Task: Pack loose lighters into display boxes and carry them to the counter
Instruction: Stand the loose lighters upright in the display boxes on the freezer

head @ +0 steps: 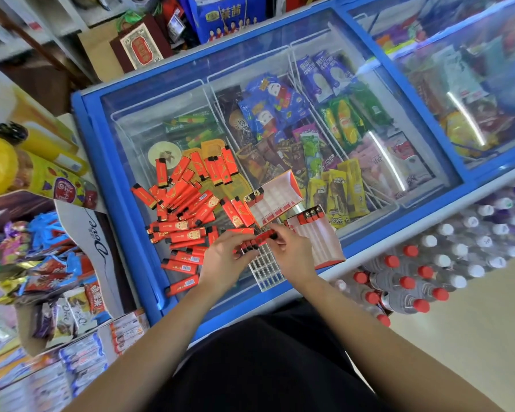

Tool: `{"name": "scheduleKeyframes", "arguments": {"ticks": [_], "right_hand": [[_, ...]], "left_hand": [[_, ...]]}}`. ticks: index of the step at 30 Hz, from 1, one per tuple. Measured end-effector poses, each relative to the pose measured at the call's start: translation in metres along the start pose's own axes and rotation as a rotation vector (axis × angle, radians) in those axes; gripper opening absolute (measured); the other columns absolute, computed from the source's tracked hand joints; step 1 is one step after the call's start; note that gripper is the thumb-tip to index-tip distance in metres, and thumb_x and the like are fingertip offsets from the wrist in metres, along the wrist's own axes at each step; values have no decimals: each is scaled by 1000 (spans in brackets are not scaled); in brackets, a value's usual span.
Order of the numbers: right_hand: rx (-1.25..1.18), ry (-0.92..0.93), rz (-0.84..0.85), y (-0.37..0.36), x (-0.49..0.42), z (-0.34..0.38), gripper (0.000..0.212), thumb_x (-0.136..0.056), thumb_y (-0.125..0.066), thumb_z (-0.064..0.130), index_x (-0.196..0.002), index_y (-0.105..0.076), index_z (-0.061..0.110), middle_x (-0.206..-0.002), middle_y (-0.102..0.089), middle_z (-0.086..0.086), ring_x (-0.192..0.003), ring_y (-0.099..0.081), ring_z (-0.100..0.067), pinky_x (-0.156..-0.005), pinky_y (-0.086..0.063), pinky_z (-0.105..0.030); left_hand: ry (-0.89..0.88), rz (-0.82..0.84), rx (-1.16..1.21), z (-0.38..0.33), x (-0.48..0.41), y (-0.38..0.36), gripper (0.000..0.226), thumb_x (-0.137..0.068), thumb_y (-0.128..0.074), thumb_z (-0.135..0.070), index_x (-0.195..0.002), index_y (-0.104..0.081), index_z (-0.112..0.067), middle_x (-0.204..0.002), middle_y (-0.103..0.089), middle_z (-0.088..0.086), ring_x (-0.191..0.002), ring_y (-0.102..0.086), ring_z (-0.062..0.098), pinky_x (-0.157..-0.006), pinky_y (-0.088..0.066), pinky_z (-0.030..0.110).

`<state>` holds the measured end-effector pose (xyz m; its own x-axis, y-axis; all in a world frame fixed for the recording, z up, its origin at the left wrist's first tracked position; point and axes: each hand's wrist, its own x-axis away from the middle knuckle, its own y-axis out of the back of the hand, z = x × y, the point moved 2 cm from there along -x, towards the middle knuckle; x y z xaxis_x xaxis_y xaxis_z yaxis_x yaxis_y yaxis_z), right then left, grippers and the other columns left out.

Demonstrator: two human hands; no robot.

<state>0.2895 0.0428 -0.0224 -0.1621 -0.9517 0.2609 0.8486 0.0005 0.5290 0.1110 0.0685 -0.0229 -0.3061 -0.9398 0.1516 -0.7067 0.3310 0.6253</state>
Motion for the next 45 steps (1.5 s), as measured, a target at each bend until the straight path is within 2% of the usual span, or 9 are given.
{"name": "scheduleKeyframes", "arguments": {"ticks": [8, 12, 16, 19, 22, 28, 33, 38, 45], "right_hand": [[160, 295, 204, 6, -10, 0, 45, -95, -67, 15, -140, -58, 15, -100, -76, -7, -84, -60, 0, -80, -39, 1], [233, 319, 324, 3, -5, -1, 42, -101, -54, 27, -143, -55, 21, -98, -75, -6, -85, -67, -19, -79, -53, -32], [285, 166, 310, 0, -7, -6, 31, -101, -56, 22, -129, -68, 21, -87, -72, -4, -78, -64, -20, -71, -52, -35], [273, 59, 302, -1, -3, -14, 21, -100, -57, 25, -102, -72, 10, -87, -71, -8, -82, -67, -23, -76, -56, -42], [216, 9, 253, 1, 6, -14, 28, -99, -59, 18, -126, -67, 15, -108, -73, -1, -97, -66, -12, -88, -53, -29], [81, 91, 32, 16, 2, 11, 29, -93, -65, 9, -120, -70, 19, -98, -70, 12, -90, -66, -6, -83, -56, -25], [111, 297, 175, 7, -28, 73, 38, -90, -71, 13, -127, -65, 16, -108, -65, 4, -94, -61, -6, -83, -51, -14], [463, 469, 429, -39, -77, 120, 73, -87, -75, 28, -151, -41, 24, -151, -42, 3, -138, -40, -17, -119, -31, -35], [917, 525, 686, -117, -135, 144, 94, -87, -73, 28, -158, -12, 34, -167, -10, 4, -150, -12, -41, -117, -25, -62]], "left_hand": [[27, 1, 56, 4, 0, 0, 33, -84, -82, -26, -116, -76, -21, -105, -68, -9, -91, -60, -10, -74, -47, 5], [40, 17, 60, 9, -1, 1, 35, -83, -83, -26, -117, -75, -23, -103, -67, -11, -89, -61, -9, -76, -49, 10], [40, 38, 80, 9, 0, 2, 35, -84, -82, -26, -117, -75, -24, -107, -69, -10, -93, -62, -6, -77, -49, 8], [54, 72, 118, 9, 1, 4, 41, -83, -83, -26, -122, -72, -25, -110, -68, -11, -96, -63, -4, -81, -55, 15], [62, 81, 102, 18, 8, 14, 45, -83, -82, -23, -125, -69, -30, -110, -67, -14, -97, -65, 2, -84, -57, 24], [56, -135, -273, 50, 33, 40, 39, -79, -83, -29, -116, -74, -22, -116, -66, -3, -105, -60, 22, -88, -53, 42], [130, -144, -429, 78, 51, 47, 58, -73, -87, -39, -126, -67, -24, -128, -57, 2, -108, -55, 31, -87, -52, 50], [180, -102, -415, 87, 43, 53, 70, -70, -89, -36, -134, -62, -27, -140, -49, 5, -120, -47, 34, -81, -58, 50], [146, -165, -343, 98, 42, 50, 54, -76, -85, -17, -126, -68, -28, -140, -49, 1, -111, -51, 28, -56, -60, 41]]}}
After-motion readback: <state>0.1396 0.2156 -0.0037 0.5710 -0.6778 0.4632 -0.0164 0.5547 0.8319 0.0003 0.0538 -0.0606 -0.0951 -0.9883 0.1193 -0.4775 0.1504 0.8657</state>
